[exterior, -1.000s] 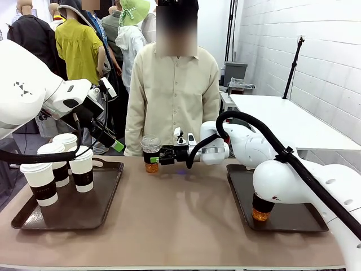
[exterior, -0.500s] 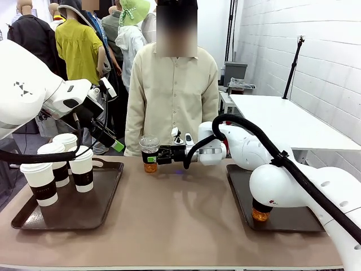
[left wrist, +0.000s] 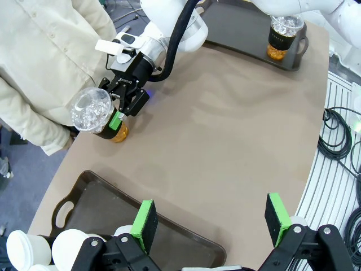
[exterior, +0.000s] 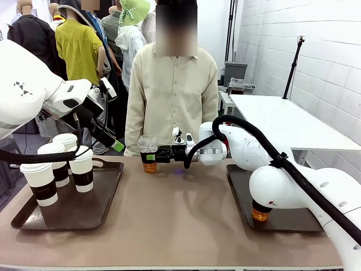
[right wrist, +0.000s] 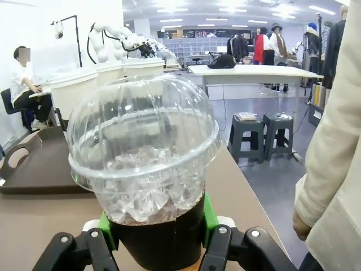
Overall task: Distribute the coffee onto the tray.
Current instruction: Pick up another iced Americano from the middle of the table and place it on the right Handle tray.
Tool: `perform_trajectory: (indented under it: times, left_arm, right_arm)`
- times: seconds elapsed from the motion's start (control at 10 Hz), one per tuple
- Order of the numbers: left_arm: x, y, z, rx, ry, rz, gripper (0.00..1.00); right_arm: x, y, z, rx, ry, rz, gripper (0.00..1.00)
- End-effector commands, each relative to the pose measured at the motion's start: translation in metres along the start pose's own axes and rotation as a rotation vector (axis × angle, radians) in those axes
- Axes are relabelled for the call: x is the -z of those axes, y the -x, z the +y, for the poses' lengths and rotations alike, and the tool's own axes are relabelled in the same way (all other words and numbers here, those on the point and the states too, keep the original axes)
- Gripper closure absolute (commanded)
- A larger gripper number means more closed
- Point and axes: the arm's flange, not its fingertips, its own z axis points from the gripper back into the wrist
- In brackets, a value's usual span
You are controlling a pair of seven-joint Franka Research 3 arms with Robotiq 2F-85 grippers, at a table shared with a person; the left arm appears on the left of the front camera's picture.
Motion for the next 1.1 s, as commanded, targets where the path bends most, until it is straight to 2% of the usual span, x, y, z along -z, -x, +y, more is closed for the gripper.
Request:
perform_trajectory:
  times: [0.0,0.4,0.7,1.0]
  left_arm:
    - [0.001,0.001,0.002,0.004,0.007,-0.006,0.0]
    - [0.001,0.001,0.002,0.004,0.007,-0.006,0.0]
    - [0.001,0.001,0.002,0.004,0.007,-0.006,0.0]
    - [0.001,0.001,0.002,0.004,0.007,-0.006,0.0]
  right_arm:
    - [0.003,-0.005,-0.009,0.025,-0.018,-0.028,0.35]
    - [-0.024,-0.048,-0.001,0.035,-0.033,-0.001,0.35]
    - [-0.081,-0.09,0.015,0.021,-0.038,0.024,0.35]
    - [-0.146,-0.112,0.035,0.016,-0.011,0.037,0.35]
